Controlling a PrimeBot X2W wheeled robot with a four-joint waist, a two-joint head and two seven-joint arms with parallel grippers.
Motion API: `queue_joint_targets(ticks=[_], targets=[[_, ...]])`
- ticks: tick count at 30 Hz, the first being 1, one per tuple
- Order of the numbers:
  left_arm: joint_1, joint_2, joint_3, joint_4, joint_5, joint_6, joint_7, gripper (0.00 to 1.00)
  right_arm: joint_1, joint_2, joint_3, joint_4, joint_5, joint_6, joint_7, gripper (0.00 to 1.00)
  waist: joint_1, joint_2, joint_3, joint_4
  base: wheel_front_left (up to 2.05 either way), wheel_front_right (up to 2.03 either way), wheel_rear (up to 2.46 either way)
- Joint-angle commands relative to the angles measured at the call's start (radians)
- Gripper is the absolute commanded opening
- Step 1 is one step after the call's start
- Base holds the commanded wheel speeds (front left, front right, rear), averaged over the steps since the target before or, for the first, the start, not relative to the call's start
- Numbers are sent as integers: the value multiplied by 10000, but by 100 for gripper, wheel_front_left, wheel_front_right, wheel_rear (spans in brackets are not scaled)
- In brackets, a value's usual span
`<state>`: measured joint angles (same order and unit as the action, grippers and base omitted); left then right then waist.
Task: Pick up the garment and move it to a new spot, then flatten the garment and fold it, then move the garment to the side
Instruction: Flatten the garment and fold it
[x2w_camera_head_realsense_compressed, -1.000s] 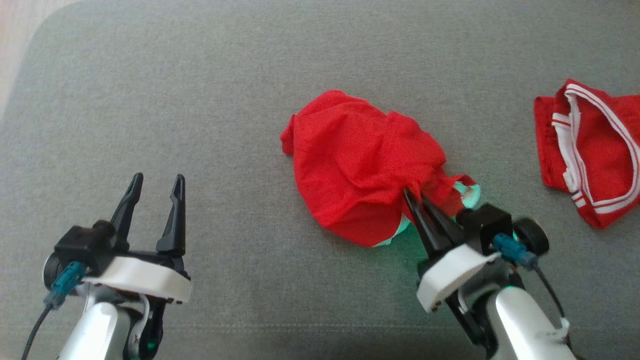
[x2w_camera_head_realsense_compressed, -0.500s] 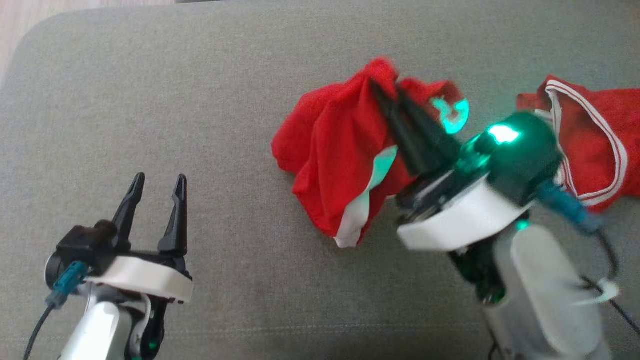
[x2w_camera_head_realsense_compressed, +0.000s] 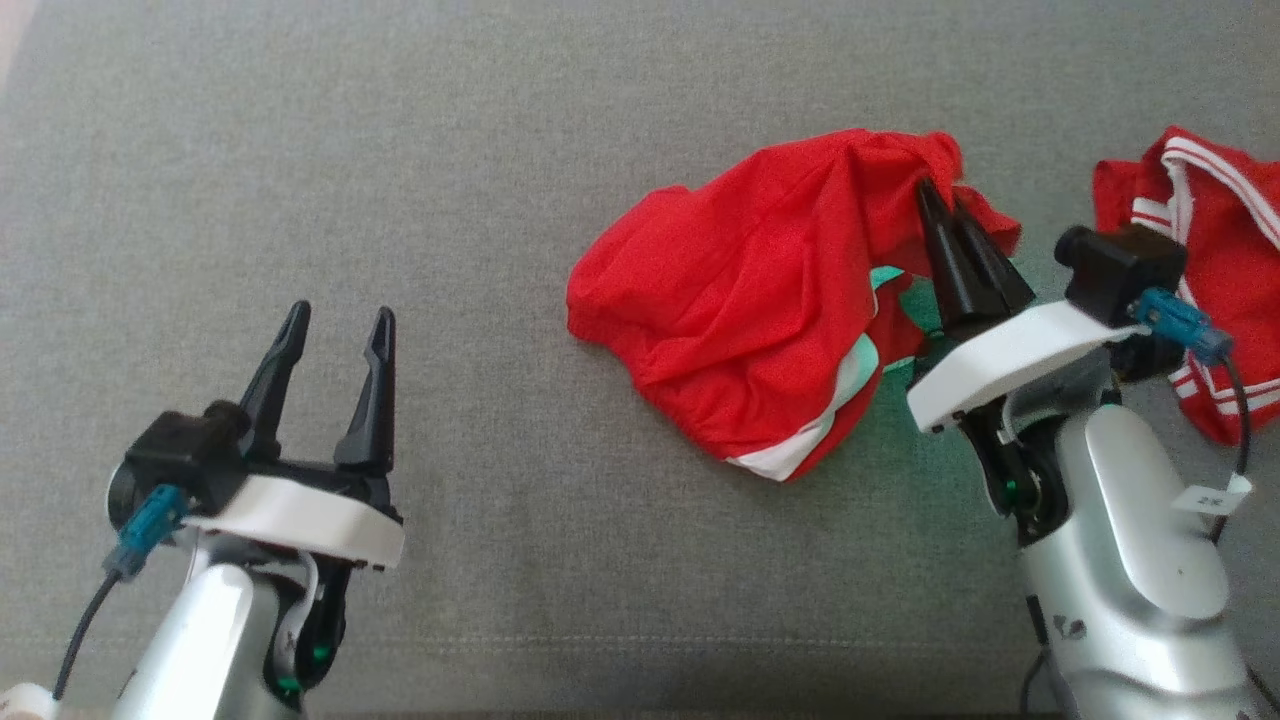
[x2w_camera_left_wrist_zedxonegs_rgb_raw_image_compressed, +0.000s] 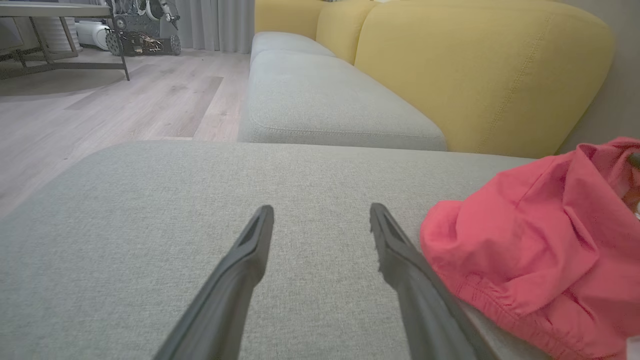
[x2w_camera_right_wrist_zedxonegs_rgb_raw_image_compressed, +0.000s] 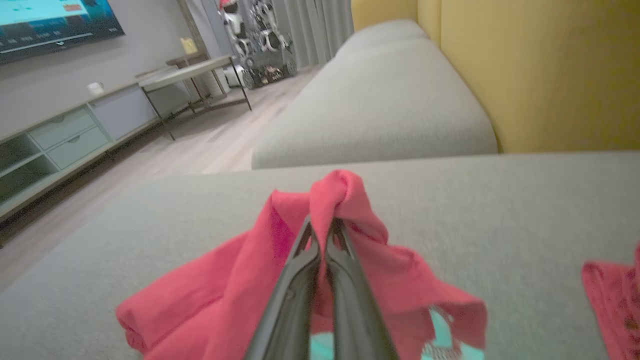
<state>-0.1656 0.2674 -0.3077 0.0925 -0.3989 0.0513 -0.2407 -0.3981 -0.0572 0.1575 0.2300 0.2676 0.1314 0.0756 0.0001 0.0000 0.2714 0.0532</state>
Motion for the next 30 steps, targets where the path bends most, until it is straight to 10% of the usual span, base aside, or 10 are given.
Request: queue_joint_targets(ticks=[1, 6, 7, 9, 30], targets=[[-480, 163, 380, -264, 40, -66, -141, 100, -257, 70, 140, -206, 105, -7, -132, 0, -1, 0, 107, 26, 0, 0, 0], [-622, 130, 378, -232, 123, -135, -173, 100, -875, 70, -221, 1544, 145, -7, -696, 0, -1, 0, 262, 62, 0, 0, 0], [-642, 119, 378, -228, 146, -142, -178, 100, -983, 70, -240, 1813, 147, -7, -794, 23, -1, 0, 267, 69, 0, 0, 0], [-666, 102, 398, -238, 204, -141, -188, 100, -1165, 70, -181, 2137, 129, -7, -1124, 100, -1, 0, 252, 71, 0, 0, 0], [887, -34, 704, -601, 572, 351, -209, 100, 2555, 70, -546, -2162, -1144, -7, -1071, 100, -1, 0, -1385, -256, 0, 0, 0]])
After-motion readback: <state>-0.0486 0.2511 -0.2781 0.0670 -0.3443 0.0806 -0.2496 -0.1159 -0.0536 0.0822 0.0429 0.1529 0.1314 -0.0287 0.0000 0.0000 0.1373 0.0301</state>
